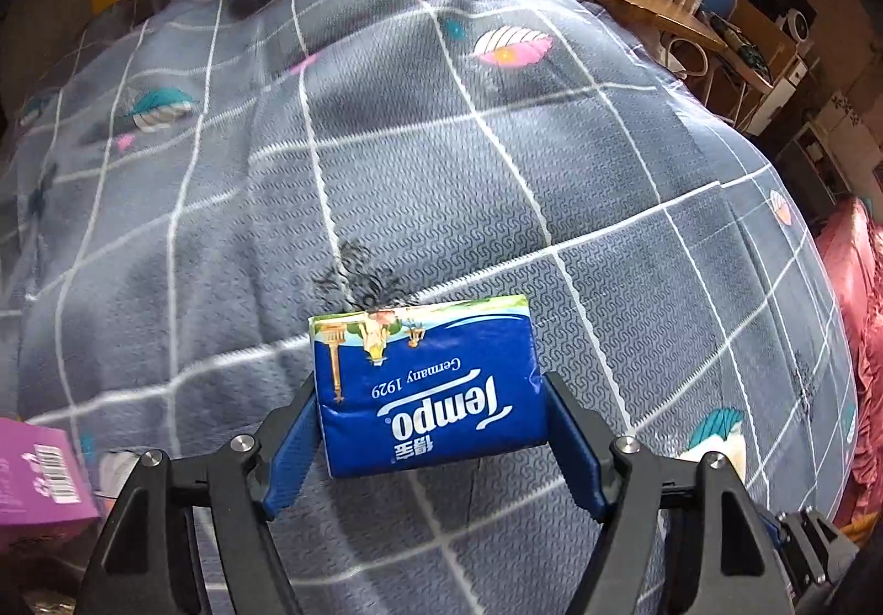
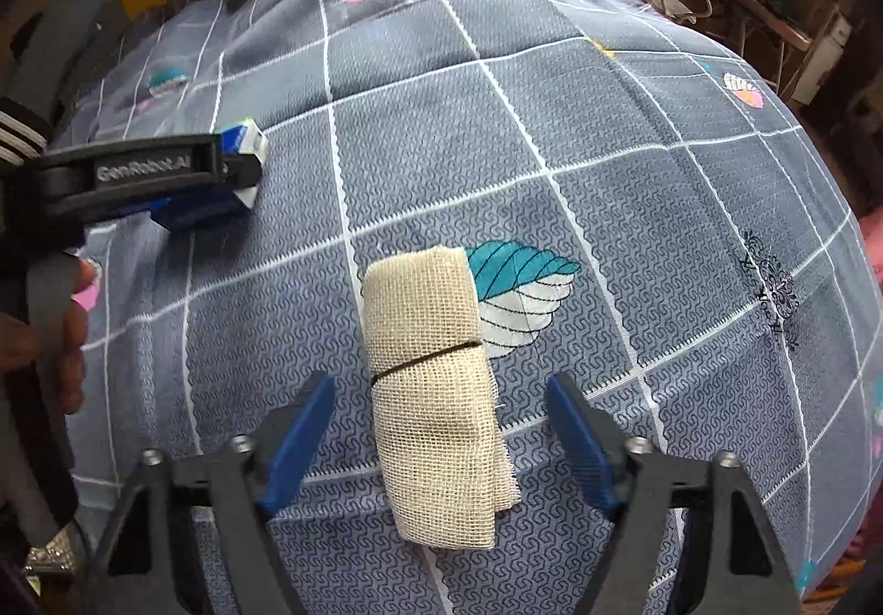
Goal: Organize soft objects
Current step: 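Grasp the blue Tempo tissue pack with the left gripper while the right grasps the beige bandage roll, then carry the Tempo tissue pack into the gold tray and open the left gripper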
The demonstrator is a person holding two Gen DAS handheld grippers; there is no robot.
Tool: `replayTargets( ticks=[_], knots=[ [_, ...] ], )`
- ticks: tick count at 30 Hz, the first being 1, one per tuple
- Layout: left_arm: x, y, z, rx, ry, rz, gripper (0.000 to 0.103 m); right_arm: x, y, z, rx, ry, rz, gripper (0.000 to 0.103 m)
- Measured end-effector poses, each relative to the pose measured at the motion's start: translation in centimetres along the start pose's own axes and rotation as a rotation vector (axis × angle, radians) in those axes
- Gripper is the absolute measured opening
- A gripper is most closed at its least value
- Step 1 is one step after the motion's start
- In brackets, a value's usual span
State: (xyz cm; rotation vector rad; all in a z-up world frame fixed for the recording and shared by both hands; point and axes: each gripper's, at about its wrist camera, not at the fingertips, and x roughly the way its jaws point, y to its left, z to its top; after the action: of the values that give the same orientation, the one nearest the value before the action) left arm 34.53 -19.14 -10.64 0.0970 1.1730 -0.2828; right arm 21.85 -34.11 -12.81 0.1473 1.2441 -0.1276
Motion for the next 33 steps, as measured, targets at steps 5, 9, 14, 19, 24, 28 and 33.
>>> replayTargets(
  ticks=[5,9,14,19,24,28,33],
  knots=[
    [-6.6,2.9,2.4,-0.047,-0.118,0.028,0.076,0.0,0.0,-0.1,-0.016,-0.014,-0.013,0.043],
    [-12.8,7.1,4.6,-0.109,-0.229,0.069,0.076,0.1,-0.2,0.0,-0.01,-0.013,-0.006,0.046],
    [-18.9,16.1,5.3,-0.208,-0.317,0.205,0.076,0.1,0.3,-0.2,-0.034,-0.027,-0.026,0.046],
    [-22.5,26.3,0.9,-0.339,-0.335,0.305,0.076,-0.1,1.3,-0.6,-0.066,-0.041,-0.048,0.046],
    [-24.8,32.9,-5.9,-0.46,-0.342,0.34,0.076,-0.2,1.9,-1.0,-0.1,-0.055,-0.072,0.045],
    [-25.8,34.2,-11.7,-0.5,-0.361,0.33,0.076,-0.3,2.2,-1.3,-0.117,-0.066,-0.087,0.045],
    [-26.0,32.5,-18.0,-0.495,-0.396,0.283,0.076,-0.5,2.1,-1.4,-0.119,-0.072,-0.089,0.045]
  ],
)
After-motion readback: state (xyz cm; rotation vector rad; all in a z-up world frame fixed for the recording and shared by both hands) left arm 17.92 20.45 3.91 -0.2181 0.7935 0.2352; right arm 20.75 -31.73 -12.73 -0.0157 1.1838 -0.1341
